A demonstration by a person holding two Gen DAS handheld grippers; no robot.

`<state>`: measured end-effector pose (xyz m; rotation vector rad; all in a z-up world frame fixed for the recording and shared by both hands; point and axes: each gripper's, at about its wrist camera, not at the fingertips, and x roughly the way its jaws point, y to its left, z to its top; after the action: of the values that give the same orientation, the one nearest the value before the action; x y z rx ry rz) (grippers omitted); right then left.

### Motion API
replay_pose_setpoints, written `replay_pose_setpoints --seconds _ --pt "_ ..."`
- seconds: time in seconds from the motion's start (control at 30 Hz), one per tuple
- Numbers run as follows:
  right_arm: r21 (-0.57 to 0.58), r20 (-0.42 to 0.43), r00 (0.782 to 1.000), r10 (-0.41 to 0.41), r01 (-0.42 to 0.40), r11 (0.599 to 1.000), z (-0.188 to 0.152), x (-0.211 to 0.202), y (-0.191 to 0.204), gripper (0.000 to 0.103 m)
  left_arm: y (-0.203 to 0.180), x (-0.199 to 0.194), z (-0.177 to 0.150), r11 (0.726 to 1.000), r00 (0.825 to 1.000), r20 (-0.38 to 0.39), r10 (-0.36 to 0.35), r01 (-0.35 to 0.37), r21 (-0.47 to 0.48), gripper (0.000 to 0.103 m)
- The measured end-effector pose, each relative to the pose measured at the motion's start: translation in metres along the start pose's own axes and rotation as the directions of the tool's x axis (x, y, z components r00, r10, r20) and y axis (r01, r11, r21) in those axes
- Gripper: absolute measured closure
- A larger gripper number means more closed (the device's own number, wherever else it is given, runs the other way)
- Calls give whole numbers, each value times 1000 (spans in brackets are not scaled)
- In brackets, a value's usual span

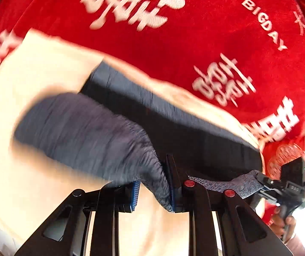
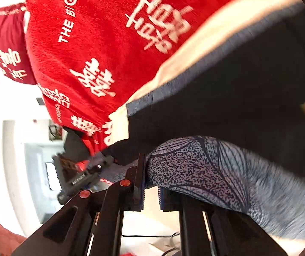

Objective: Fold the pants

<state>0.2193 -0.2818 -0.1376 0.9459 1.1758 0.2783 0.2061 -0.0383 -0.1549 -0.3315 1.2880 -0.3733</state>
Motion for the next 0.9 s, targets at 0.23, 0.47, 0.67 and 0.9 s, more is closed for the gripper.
replay_pose_setpoints --seconds 0.23,0.47,0.67,0.9 --pt "-12 -94 984 -152 151 988 101 76 -42 89 -1 94 70 969 968 46 247 -248 20 51" --pt "9 -163 976 -148 151 988 118 97 -51 37 -2 86 77 953 952 49 302 -302 -5 49" --pt "-220 -108 962 -250 222 950 94 78 4 33 -17 59 65 916 915 86 393 -398 56 22" --pt "-429 -64 858 -510 438 790 103 134 -13 59 -32 148 64 854 863 29 505 -504 128 15"
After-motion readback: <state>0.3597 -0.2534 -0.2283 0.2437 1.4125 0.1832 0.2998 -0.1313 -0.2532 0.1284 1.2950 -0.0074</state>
